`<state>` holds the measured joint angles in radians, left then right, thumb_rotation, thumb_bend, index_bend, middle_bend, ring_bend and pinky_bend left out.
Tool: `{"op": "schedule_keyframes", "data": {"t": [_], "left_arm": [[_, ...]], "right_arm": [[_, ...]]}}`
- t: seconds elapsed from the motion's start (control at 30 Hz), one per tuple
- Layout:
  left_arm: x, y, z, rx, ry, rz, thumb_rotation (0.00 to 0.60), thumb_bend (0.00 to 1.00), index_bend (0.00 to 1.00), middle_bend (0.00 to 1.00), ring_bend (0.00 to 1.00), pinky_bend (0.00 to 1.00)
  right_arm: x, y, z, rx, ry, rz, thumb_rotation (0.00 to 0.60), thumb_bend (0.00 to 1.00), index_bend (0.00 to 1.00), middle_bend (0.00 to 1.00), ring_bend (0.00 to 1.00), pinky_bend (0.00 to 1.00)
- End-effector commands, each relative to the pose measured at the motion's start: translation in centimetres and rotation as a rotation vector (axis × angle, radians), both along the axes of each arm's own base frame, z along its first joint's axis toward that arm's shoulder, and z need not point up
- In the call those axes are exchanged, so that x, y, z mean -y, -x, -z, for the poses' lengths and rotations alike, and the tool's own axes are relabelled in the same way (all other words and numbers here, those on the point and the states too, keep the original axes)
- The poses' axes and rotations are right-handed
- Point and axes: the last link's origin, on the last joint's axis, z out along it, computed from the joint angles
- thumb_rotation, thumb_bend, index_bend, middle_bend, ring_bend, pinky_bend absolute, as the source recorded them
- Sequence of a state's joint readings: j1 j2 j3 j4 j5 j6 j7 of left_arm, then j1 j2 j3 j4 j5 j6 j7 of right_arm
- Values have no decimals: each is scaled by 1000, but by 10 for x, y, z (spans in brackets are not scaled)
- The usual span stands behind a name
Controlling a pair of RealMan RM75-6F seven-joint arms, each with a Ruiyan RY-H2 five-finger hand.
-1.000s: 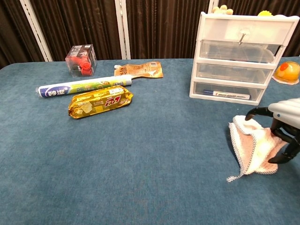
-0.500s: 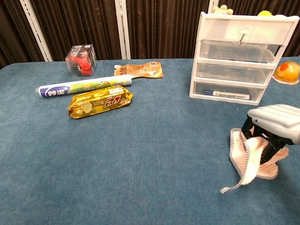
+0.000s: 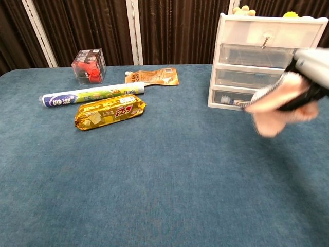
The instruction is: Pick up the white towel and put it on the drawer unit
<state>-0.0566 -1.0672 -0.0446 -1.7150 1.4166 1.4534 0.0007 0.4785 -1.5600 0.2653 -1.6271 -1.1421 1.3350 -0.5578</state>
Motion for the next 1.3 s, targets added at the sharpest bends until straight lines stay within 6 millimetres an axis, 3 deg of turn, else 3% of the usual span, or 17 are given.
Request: {"op": "schedule_keyframes", "data": {"t": [0.03, 0.2, 0.27, 0.8, 1.3], "left_arm": [[0, 0, 0, 0, 0, -1, 600, 3, 0, 0, 0, 0], [0, 0, 0, 1, -2, -1, 600, 2, 0, 0, 0, 0], [0, -1, 0, 6, -6, 0, 600, 2, 0, 0, 0, 0], [-2, -3, 0, 55, 7, -7, 600, 4, 0, 0, 0, 0], [-8, -6, -2, 84, 15, 1, 600, 3, 0, 0, 0, 0]], "right_arm": [[10, -3, -26, -12, 187, 9, 600, 231, 911, 1000, 976, 913], [18, 9, -43, -74, 300, 58, 600, 231, 913, 1000, 976, 913], [21, 23, -50, -153, 339, 95, 600, 231, 913, 1000, 976, 913], [30, 65, -62, -208, 469, 211, 600, 231, 915, 1000, 976, 913], [46, 47, -47, -240, 478, 284, 600, 283, 934, 1000, 998, 924]]}}
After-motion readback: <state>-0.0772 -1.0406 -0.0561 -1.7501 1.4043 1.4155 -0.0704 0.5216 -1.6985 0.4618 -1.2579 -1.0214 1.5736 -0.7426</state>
